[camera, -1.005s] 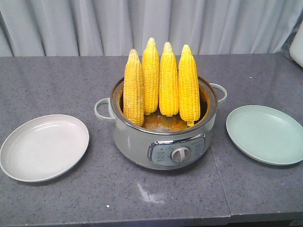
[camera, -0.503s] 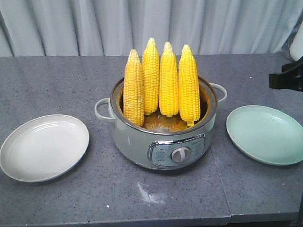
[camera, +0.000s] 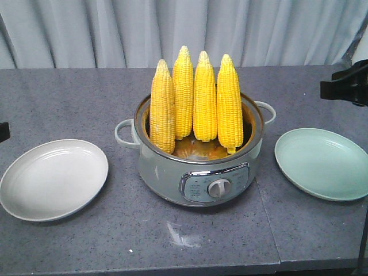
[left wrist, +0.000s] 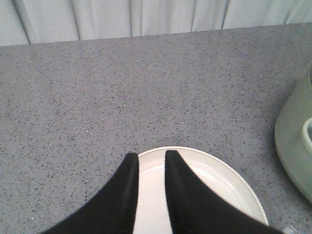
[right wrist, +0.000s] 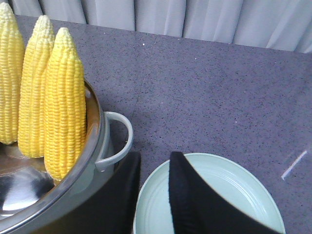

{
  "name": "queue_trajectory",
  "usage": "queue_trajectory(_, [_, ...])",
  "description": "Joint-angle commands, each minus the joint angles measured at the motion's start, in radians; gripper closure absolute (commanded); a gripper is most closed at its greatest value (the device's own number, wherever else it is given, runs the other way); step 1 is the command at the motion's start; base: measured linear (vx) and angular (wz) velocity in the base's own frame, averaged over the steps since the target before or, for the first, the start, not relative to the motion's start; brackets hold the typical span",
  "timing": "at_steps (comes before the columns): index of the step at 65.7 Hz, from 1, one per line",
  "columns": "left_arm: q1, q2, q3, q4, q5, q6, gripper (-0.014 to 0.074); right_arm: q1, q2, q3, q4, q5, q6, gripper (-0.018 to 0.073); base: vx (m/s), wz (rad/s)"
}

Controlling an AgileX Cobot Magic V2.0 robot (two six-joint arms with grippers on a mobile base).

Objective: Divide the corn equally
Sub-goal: 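Move the right gripper down onto the nearest corn cob and close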

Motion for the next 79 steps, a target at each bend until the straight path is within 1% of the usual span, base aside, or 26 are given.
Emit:
queue_trajectory(1, [0.003,-0.01,-0.038,-0.012,-0.075,0.003,0.0288,-0.004,-0.019,-0.034,0.003,-0.071,-0.013,0.0232,0.0,0.0])
queue_trajectory(4, [0.003,-0.01,-0.038,-0.012,-0.072,0.003,0.0213,-0.004,-0.019,-0.034,0.003,-0.079,-0.013,0.0149,0.0,0.0])
queue_trajectory(8, [0.003,-0.01,-0.038,-0.012,-0.072,0.003,0.0122,-0.004,-0.019,-0.034,0.006,-0.098,-0.012,0.0076,0.0,0.0])
queue_trajectory(10, [0.003,-0.01,-0.038,-0.012,-0.072,0.003,0.0093,-0.004,-0.019,-0.034,0.008,-0.104,-0.012,0.0046,0.0,0.0])
queue_trajectory(13, [0.003,-0.01,-0.038,-0.012,-0.072,0.003,0.0049,-0.004,-0.019,-0.034,0.016,-0.107,-0.006,0.0017,0.0,0.0])
queue_trajectory(18, [0.003,-0.01,-0.037,-0.012,-0.071,0.003,0.0018,-0.004,-0.019,-0.034,0.032,-0.105,0.004,0.0003,0.0,0.0])
queue_trajectory(27, [0.003,-0.01,-0.037,-0.012,-0.052,0.003,0.002,-0.004,0.016,-0.055,0.071,-0.112,-0.006,0.0005,0.0,0.0])
queue_trajectory(36, [0.003,-0.01,-0.037,-0.012,-0.049,0.003,0.002,-0.004,0.105,-0.18,0.148,-0.04,-0.025,0.0005,0.0,0.0])
queue_trajectory(38, [0.003,-0.01,-0.037,-0.012,-0.049,0.003,0.002,-0.004,0.127,-0.212,0.169,-0.017,-0.043,0.0005,0.0,0.0])
queue_trajectory(45, [0.003,-0.01,-0.037,-0.012,-0.049,0.003,0.002,-0.004,0.238,-0.35,0.256,0.06,-0.158,0.0005,0.0,0.0])
queue_trajectory(50, [0.003,-0.01,-0.037,-0.012,-0.049,0.003,0.002,-0.004,0.316,-0.438,0.338,0.115,-0.232,0.0005,0.0,0.0])
queue_trajectory(59, [0.003,-0.01,-0.037,-0.012,-0.049,0.003,0.002,-0.004,0.447,-0.58,0.436,0.224,-0.291,0.0005,0.0,0.0])
queue_trajectory(65, [0.003,-0.01,-0.037,-0.012,-0.049,0.003,0.002,-0.004,0.525,-0.655,0.459,0.309,-0.332,0.0005,0.0,0.0])
queue_trajectory(69, [0.003,-0.01,-0.037,-0.012,-0.049,0.003,0.002,0.001,0.572,-0.695,0.47,0.342,-0.359,0.0005,0.0,0.0])
queue_trajectory(79, [0.003,-0.01,-0.037,-0.012,-0.049,0.003,0.002,0.039,0.64,-0.762,0.473,0.374,-0.403,0.0005,0.0,0.0])
